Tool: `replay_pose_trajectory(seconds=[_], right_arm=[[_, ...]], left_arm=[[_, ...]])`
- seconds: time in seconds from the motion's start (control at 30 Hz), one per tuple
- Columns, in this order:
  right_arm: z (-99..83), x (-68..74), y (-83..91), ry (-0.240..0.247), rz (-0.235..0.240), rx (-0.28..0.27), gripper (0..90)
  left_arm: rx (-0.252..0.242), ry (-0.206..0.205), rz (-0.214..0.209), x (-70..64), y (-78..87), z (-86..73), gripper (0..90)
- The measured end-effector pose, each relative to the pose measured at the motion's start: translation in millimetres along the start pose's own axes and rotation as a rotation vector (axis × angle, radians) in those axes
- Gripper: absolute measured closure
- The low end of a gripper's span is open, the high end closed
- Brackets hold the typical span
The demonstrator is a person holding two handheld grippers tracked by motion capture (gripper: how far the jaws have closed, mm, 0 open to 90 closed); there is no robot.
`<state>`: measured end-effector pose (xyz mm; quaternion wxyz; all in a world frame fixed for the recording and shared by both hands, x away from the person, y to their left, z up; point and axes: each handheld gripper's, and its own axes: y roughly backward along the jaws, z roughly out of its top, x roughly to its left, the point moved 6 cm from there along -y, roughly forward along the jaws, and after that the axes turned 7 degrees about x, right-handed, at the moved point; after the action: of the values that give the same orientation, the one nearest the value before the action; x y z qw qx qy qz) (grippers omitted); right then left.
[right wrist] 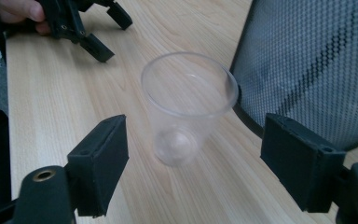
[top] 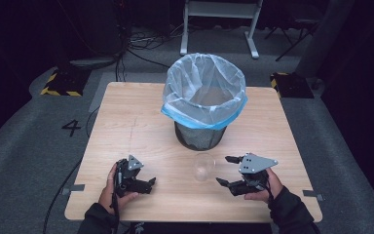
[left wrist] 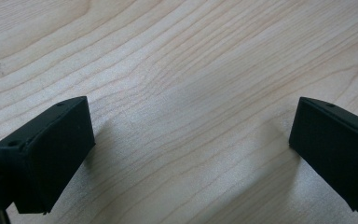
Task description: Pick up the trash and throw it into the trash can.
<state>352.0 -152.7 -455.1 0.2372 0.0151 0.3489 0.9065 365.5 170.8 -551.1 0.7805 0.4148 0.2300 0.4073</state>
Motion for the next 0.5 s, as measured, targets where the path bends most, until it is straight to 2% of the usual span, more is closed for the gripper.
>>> replay_pose_trajectory(seconds=[0.3,0.5], right_arm=[[15.7,10.8,-9.1,0.032,0.031,-0.024,23.8],[21.5,13.9,-15.8,0.042,0.037,-0.02,23.9]], left_arm=[[0.0,0.0,-0.001,0.0,0.0,0.0,0.1],[0.0,0.0,0.0,0.0,0.0,0.0,0.1]])
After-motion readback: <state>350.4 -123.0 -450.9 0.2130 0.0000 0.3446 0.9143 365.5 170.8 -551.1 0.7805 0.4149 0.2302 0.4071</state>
